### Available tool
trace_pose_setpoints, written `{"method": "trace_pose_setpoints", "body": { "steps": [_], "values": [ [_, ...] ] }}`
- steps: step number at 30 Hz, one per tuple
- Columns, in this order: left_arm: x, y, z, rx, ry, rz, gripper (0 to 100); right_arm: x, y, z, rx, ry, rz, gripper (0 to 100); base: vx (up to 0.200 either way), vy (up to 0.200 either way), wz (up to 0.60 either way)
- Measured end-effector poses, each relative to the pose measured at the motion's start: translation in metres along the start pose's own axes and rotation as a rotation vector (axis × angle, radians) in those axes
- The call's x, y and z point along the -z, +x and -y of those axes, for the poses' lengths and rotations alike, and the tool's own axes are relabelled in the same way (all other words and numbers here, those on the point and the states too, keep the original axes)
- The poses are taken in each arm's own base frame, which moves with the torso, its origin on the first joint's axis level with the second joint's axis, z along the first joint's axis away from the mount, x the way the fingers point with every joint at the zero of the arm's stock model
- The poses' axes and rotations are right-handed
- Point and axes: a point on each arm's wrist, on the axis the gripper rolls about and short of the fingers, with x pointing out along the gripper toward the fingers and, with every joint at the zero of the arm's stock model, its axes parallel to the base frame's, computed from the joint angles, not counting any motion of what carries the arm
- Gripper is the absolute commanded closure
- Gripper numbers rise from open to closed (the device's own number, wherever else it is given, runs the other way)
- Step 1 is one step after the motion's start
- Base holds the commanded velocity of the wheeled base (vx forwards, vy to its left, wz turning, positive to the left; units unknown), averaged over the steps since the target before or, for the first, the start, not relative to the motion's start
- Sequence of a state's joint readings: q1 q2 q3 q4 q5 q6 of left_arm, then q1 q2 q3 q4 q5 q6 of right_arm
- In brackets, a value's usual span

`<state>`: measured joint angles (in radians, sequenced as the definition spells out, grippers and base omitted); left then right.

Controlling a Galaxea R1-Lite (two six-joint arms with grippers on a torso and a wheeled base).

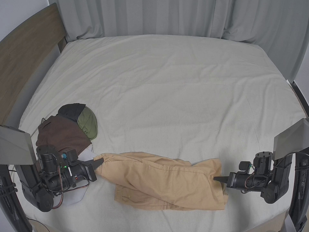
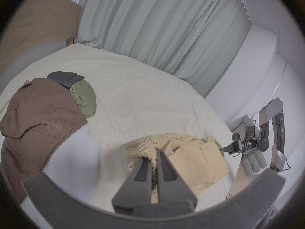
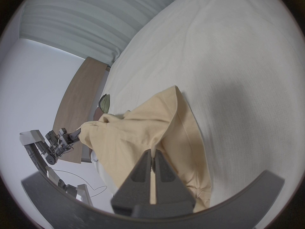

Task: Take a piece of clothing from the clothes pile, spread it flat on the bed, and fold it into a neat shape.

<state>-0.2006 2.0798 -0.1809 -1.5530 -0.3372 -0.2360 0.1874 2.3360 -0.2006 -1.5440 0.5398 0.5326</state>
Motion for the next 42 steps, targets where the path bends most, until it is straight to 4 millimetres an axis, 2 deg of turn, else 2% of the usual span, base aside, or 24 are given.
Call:
{"method": "trace_pose_setpoints", "body": {
  "steps": [16,21,30,31,42],
  "values": [
    [0.000,0.000,0.000,0.001,0.000,0.000,100,-0.020,-0.052,-0.009,-0.151,-0.021,0.050,100,0.000,0.000,0.00],
    [0.000,0.000,0.000,0.000,0.000,0.000,100,-0.020,-0.058,-0.009,-0.168,-0.056,0.048,100,0.000,0.000,0.00],
    [0.000,0.000,0.000,0.000,0.000,0.000,100,-0.019,-0.057,-0.012,-0.175,-0.065,0.042,100,0.000,0.000,0.00],
    [0.000,0.001,0.000,0.000,0.001,0.000,100,-0.019,-0.057,-0.012,-0.177,-0.065,0.041,0,0.000,0.000,0.00],
    [0.000,0.001,0.001,0.002,0.002,0.000,100,-0.017,-0.047,-0.017,-0.201,-0.073,0.014,0,0.000,0.000,0.00]
  ]
}}
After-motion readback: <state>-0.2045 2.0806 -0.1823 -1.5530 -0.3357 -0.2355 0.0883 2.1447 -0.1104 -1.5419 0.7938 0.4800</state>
